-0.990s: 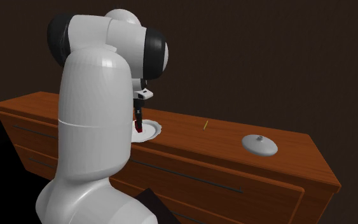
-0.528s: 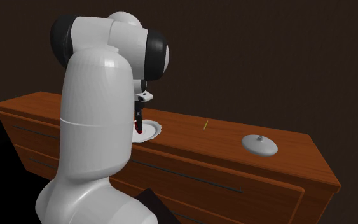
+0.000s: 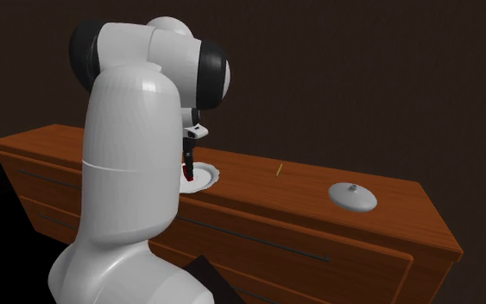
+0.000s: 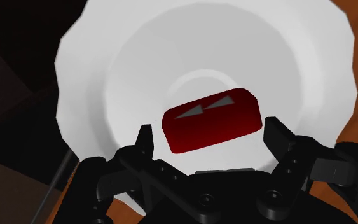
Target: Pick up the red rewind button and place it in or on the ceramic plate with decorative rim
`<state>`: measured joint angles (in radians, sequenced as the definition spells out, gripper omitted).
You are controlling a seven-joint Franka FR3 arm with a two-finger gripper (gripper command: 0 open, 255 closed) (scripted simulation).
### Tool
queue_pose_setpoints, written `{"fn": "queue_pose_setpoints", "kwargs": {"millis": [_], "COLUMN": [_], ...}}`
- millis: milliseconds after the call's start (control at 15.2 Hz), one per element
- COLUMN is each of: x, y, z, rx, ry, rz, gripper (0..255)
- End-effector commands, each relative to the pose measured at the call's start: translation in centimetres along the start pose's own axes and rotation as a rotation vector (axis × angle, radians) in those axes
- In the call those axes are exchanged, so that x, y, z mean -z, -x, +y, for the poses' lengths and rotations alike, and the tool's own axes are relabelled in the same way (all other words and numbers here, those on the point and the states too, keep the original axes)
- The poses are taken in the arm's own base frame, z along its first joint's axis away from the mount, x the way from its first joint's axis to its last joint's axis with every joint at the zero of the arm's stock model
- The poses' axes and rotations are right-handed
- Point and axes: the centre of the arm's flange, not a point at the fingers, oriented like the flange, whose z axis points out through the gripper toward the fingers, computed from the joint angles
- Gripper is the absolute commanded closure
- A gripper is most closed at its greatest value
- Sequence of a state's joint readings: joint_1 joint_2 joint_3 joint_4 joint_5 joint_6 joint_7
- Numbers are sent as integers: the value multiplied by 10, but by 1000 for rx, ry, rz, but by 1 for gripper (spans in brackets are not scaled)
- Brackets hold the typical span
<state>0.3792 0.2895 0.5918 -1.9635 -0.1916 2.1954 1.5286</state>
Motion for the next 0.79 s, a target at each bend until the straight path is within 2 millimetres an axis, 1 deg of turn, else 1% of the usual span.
{"fn": "queue_pose_setpoints", "kwargs": {"millis": [0, 198, 726], "x": [13, 50, 50], "y": [0, 0, 0], "z": [-1, -1, -1], "rx": [0, 0, 0], "ry": [0, 0, 0], "rz": [0, 0, 0], "gripper": [0, 0, 0]}}
